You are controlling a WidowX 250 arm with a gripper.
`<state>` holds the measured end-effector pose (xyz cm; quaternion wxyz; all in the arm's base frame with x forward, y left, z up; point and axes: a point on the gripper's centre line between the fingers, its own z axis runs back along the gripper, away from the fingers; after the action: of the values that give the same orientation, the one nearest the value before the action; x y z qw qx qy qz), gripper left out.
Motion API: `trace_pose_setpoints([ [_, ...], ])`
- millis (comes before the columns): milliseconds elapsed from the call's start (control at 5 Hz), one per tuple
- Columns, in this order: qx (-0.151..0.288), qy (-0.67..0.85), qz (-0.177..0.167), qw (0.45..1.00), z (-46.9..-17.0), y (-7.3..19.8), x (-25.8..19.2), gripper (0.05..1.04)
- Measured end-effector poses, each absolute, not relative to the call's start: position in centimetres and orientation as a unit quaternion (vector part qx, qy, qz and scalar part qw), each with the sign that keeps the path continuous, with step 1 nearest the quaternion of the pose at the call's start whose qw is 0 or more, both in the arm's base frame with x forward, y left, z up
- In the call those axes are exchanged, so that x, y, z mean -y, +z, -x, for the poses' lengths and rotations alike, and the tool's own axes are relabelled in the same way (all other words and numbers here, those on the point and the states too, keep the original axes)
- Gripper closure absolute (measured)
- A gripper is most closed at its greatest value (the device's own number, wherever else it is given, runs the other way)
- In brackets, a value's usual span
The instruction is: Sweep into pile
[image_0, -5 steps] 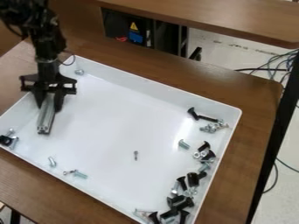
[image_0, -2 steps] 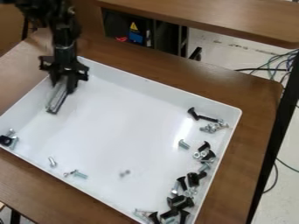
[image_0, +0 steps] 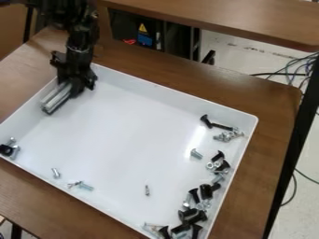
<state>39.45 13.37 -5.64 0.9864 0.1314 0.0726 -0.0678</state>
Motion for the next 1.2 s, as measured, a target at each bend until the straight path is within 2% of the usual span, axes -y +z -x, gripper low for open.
trace_pose_setpoints([
  [200,-0.096,-0.108,-0.120,0.982,-39.4,-5.9,-10.0,0.721],
  [400,-0.108,-0.152,-0.100,0.977,-39.0,-6.0,-4.7,0.721],
  [800,-0.101,-0.228,-0.072,0.966,-35.8,-5.3,7.1,0.721],
  [1000,-0.110,-0.254,-0.065,0.959,-33.9,-5.0,11.5,0.721],
  [1200,-0.109,-0.259,-0.063,0.957,-32.3,-4.6,13.1,0.721],
])
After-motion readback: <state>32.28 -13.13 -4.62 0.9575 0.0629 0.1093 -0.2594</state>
